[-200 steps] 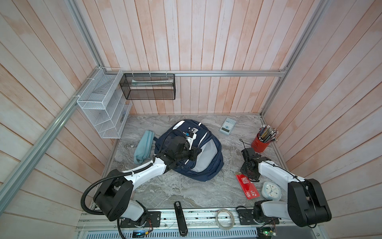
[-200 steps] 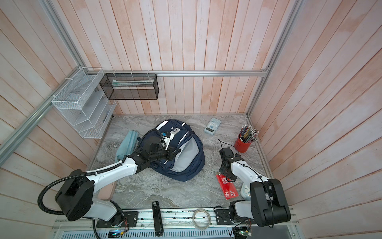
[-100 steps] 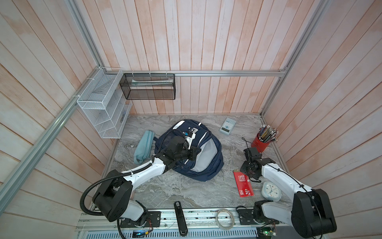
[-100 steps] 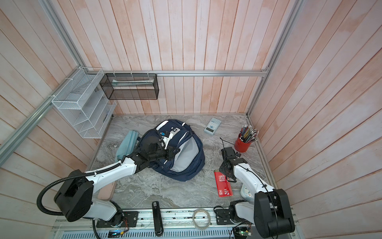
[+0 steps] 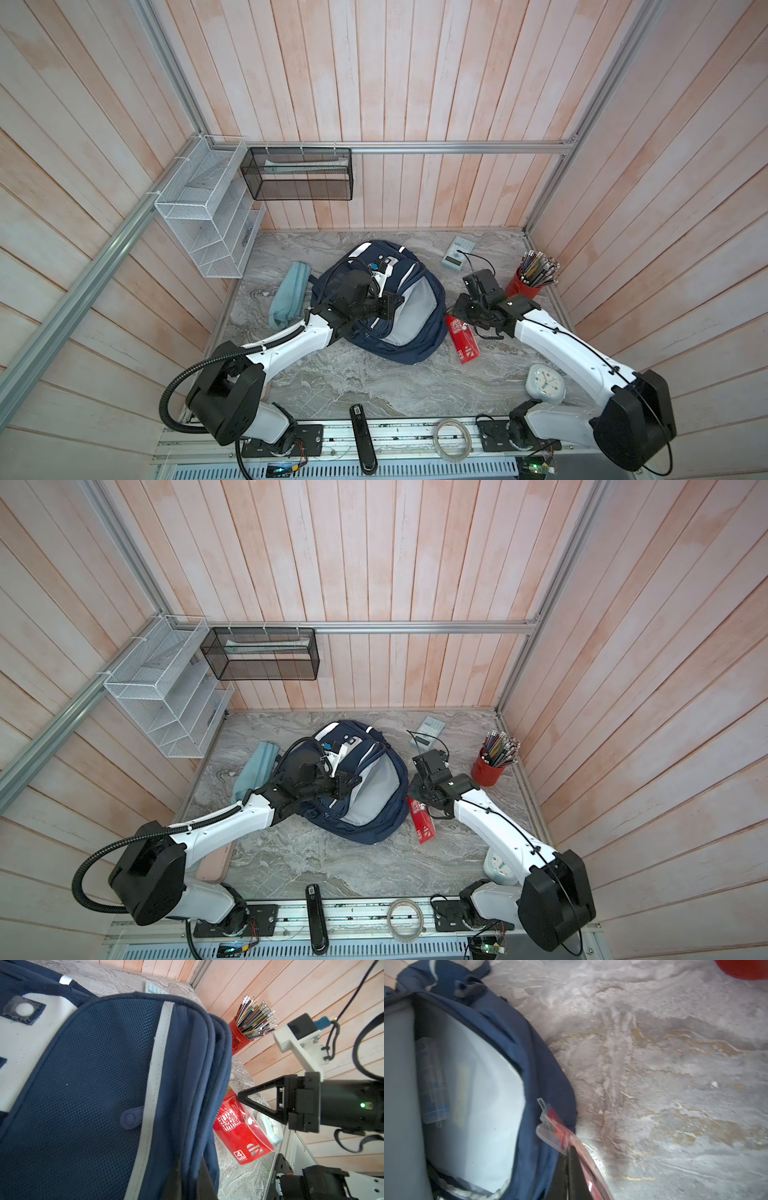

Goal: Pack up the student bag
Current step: 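Carry the red pen pack into the open backpack with the right gripper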

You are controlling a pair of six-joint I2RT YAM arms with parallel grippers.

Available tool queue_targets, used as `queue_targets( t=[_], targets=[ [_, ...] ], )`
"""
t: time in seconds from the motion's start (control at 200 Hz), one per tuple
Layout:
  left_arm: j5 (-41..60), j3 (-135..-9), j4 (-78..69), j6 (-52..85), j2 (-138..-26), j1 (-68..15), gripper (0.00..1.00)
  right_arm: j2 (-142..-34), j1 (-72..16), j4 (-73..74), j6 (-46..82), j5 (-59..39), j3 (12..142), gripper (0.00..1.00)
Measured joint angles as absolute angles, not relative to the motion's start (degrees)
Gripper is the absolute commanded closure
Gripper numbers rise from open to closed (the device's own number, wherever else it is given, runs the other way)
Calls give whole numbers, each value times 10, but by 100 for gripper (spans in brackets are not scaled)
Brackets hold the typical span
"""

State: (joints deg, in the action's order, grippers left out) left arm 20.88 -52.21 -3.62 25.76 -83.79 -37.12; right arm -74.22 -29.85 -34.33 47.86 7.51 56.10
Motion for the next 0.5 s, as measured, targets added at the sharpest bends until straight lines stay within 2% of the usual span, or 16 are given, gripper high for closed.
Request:
queue_targets(
  t=[0.295,0.5],
  targets=[
    [206,-545,-8,257,-844,-371,100,-754,-308,-335,465,73,605,100],
    [205,-554,5,257,-848,-371,100,-708,-308,-328,462,59,636,100]
  ],
)
